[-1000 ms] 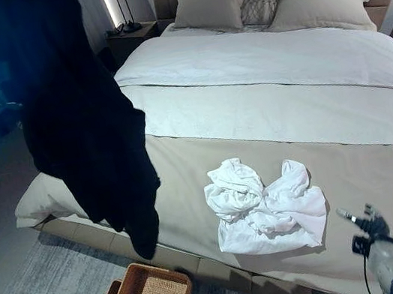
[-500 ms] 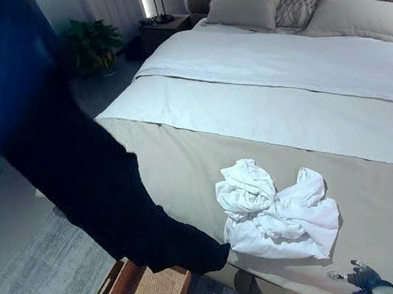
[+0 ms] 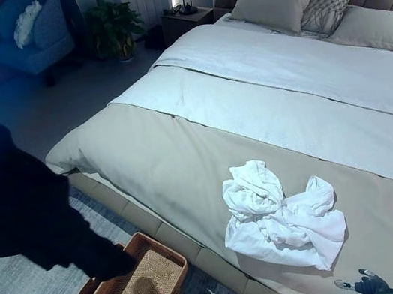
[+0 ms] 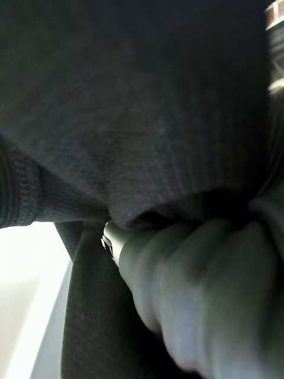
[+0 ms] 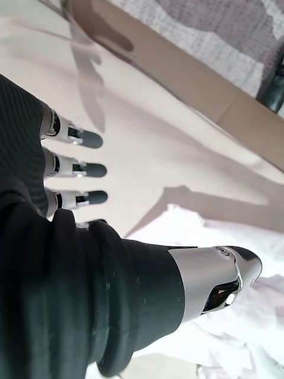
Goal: Pick up clothes into the bucket
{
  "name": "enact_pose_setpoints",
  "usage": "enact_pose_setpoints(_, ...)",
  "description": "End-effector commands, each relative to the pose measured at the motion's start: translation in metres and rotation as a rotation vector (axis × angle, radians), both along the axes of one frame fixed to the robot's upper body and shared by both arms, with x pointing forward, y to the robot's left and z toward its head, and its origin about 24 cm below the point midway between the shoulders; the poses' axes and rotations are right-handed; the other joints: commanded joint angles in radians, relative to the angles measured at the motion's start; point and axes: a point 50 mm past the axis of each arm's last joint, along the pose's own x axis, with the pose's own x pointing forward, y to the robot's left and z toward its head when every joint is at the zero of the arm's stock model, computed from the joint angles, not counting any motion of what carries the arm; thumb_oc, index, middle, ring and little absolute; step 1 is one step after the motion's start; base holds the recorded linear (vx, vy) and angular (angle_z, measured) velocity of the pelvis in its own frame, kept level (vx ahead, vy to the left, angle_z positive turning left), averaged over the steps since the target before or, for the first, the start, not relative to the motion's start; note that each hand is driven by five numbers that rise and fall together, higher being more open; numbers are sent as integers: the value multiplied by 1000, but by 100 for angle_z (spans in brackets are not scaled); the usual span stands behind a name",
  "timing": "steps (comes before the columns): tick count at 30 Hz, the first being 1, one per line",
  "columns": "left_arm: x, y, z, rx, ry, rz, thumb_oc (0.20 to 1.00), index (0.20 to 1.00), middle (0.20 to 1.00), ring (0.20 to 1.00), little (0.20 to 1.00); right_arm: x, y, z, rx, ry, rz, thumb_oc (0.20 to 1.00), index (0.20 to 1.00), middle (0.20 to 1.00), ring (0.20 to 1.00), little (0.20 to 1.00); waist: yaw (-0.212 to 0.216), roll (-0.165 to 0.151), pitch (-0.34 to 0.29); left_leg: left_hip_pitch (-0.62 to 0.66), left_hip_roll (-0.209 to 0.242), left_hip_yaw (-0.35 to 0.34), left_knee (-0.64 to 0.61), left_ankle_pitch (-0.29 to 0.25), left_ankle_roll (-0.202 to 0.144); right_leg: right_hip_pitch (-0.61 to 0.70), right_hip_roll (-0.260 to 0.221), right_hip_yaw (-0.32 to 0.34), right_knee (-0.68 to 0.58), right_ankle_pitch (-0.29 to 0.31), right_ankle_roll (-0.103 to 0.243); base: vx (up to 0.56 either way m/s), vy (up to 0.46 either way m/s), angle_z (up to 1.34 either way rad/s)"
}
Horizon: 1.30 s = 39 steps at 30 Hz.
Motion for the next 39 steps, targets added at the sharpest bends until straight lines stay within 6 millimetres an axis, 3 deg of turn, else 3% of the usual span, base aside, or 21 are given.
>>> enact_pose_setpoints(1,-21,-6,38,62,-206,-27,200,200,200,200,200,21,-12,9,-51,-54,40,1000,1000,1000,1000,1000,-11,4,-10,-40,10,3,122,-80,4,-81,-31,-7,69,31,19,-5,0,5)
enact_pose_setpoints(9,-18,1,22,-7,-146,-41,200,200,200,200,200,27,-7,9,-45,-67,64,1000,1000,1000,1000,1000,-4,12,-3,-48,6,-7,125,-74,2,-81,-34,-18,65,34,17,-8,3,2)
enact_pose_setpoints(15,-29,13,0,-94,-146,19,200,200,200,200,200,29,-6,9,-44,-77,62,1000,1000,1000,1000,1000,5,7,8,-57,2,-10,133,-75,4,-85,-36,-20,63,37,16,-5,2,1)
enact_pose_setpoints(17,-30,17,-19,-150,-110,36,200,200,200,200,200,27,-6,9,-46,-79,50,1000,1000,1000,1000,1000,9,3,16,-62,2,-12,137,-76,4,-88,-36,-21,63,39,15,0,0,0)
enact_pose_setpoints(18,-30,17,-19,-150,-109,36,200,200,200,200,200,27,-6,9,-47,-79,50,1000,1000,1000,1000,1000,9,3,16,-63,2,-12,138,-76,4,-88,-36,-21,64,39,15,0,0,0)
enact_pose_setpoints(19,-30,22,-38,-189,-39,72,200,200,200,200,200,27,-7,9,-48,-87,43,1000,1000,1000,1000,1000,11,1,24,-67,0,-14,140,-75,5,-92,-37,-20,63,41,15,-31,7,0)
enact_pose_setpoints(21,-30,23,-48,-201,1,91,200,200,200,200,200,27,-8,10,-51,-92,39,1000,1000,1000,1000,1000,11,2,29,-72,0,-13,143,-75,5,-95,-37,-20,64,41,15,-31,6,0)
enact_pose_setpoints(23,-31,28,-73,-242,83,150,200,200,200,200,200,29,-9,12,-54,-115,38,1000,1000,1000,1000,1000,11,-1,42,-78,-1,-11,144,-73,6,-101,-37,-19,63,44,15,-35,4,2)
enact_pose_setpoints(24,-31,28,-74,-242,83,150,200,200,200,200,200,29,-10,12,-55,-115,37,1000,1000,1000,1000,1000,12,1,42,-78,-1,-11,144,-74,6,-101,-37,-18,63,44,15,-66,15,2)
enact_pose_setpoints(25,-32,32,-111,-309,202,221,200,200,200,200,200,32,-14,16,-65,-138,21,1000,1000,1000,1000,1000,10,-1,58,-87,-1,-8,149,-72,7,-113,-38,-15,66,47,15,-48,14,1)
enact_pose_setpoints(26,-31,32,-111,-309,202,220,200,200,200,200,200,31,-15,16,-67,-138,21,1000,1000,1000,1000,1000,11,0,58,-88,-1,-8,149,-72,7,-114,-38,-15,66,47,15,-62,20,0)
enact_pose_setpoints(28,-35,32,-140,-349,310,268,200,200,200,200,200,31,-22,20,-89,-150,11,1000,1000,1000,1000,1000,8,-3,70,-94,0,-3,149,-71,8,-122,-38,-10,67,51,16,-32,14,0)
enact_pose_setpoints(29,-34,32,-140,-348,311,268,200,200,200,200,200,31,-22,20,-90,-150,11,1000,1000,1000,1000,1000,9,-2,69,-94,0,-2,149,-71,8,-123,-38,-10,67,51,16,0,0,0)
enact_pose_setpoints(31,-35,33,-162,-395,385,289,200,200,200,200,200,32,-28,24,-112,-168,6,1000,1000,1000,1000,1000,1,-6,74,-96,0,2,148,-69,9,-128,-38,-6,69,53,17,-7,8,-2)
enact_pose_setpoints(39,-27,31,-182,-432,470,281,200,200,200,200,200,36,-35,28,-139,-177,-3,1000,1000,1000,1000,1000,-9,-6,81,-101,0,13,152,-72,11,-141,-37,5,76,54,18,2,7,-2)
